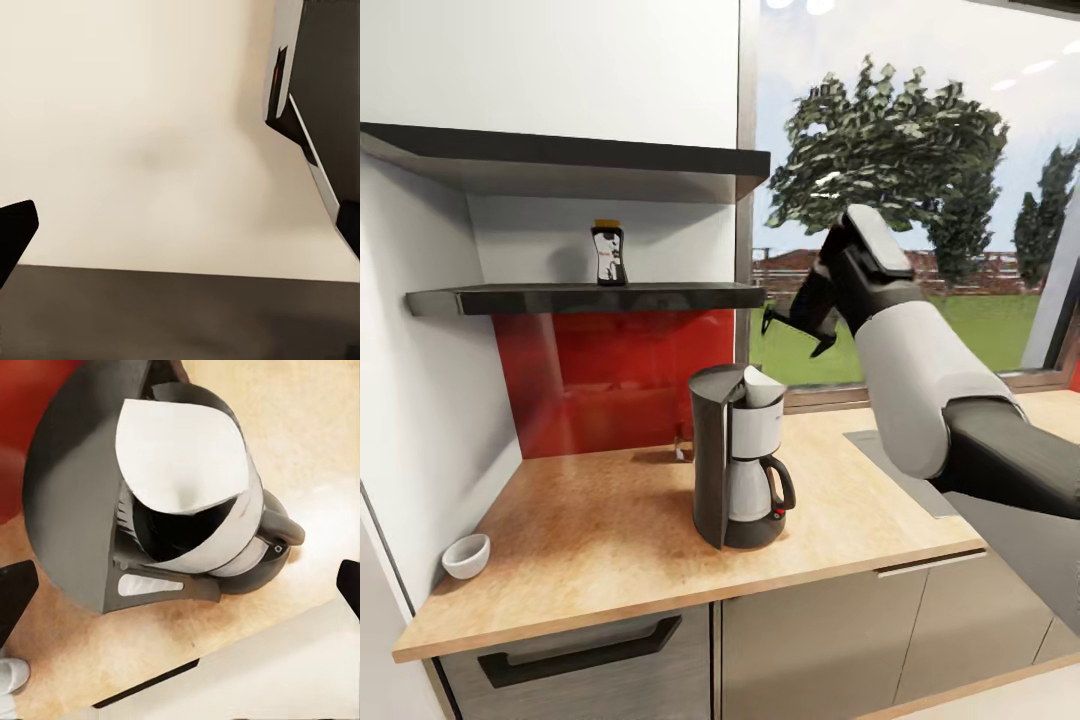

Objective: Set up a coffee station on the kitchen countertop: keep the coffee maker on the countertop, move the bottle of coffee from the kitchen shelf to the counter next to the coffee maker, place a paper coffee filter on top of the coffee maker, put the saucer next to the coffee maker with the coffee cup on the saucer, and place the electric kettle next to the coffee maker.

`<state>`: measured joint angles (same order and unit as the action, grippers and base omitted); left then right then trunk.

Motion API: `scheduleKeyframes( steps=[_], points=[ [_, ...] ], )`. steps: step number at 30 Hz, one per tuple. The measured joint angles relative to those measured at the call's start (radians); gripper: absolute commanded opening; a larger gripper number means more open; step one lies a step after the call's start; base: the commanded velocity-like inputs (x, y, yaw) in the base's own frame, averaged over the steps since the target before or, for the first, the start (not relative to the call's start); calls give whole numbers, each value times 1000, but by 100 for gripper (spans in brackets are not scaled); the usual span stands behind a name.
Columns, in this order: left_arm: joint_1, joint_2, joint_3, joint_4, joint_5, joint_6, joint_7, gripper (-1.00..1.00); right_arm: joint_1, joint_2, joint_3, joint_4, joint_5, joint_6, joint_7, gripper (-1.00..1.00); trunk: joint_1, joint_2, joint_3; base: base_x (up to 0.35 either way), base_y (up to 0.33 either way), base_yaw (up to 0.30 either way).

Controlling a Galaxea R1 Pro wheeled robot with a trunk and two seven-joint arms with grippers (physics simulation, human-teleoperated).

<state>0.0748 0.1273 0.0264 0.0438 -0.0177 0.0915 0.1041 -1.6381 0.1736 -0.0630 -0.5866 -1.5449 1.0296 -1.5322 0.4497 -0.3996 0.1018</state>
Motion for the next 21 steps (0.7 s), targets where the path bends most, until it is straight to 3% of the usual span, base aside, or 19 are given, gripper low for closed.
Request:
scheduleKeyframes(
  steps=[1, 2, 3, 4, 5, 7, 12, 21],
  points=[
    [0, -1, -1, 0, 0, 0, 0, 100, 0, 1, 42, -22, 2, 0, 29, 100, 0, 0, 0, 0, 0, 0],
    [0, -1, -2, -1, 0, 0, 1, 100, 0, 1, 134, -54, 3, 0, 97, 100, 0, 0, 0, 0, 0, 0],
    [-1, -1, -4, -1, 1, -1, 1, 100, 0, 1, 301, -117, 5, -1, 203, 100, 0, 0, 0, 0, 0, 0],
    [0, -1, -3, -1, 1, -1, 1, 100, 0, 1, 453, -181, 13, -1, 268, 100, 0, 0, 0, 0, 0, 0],
    [0, -1, -3, -1, 1, -1, 0, 100, 0, 1, 567, -238, 21, 0, 306, 100, 0, 0, 0, 0, 0, 0],
    [0, -1, -4, -1, 1, -1, 0, 100, 0, 1, 651, -292, 29, 2, 333, 100, 0, 0, 0, 0, 0, 0],
    [-1, -1, -5, -1, 1, -1, 2, 100, 0, 1, 686, -347, 33, 1, 347, 100, 0, 0, 0, 0, 0, 0],
    [-2, -1, -5, -1, 1, -1, 3, 100, 4, 1, 694, -467, 38, 1, 349, 100, 0, 0, 0, 0, 0, 0]
  ],
)
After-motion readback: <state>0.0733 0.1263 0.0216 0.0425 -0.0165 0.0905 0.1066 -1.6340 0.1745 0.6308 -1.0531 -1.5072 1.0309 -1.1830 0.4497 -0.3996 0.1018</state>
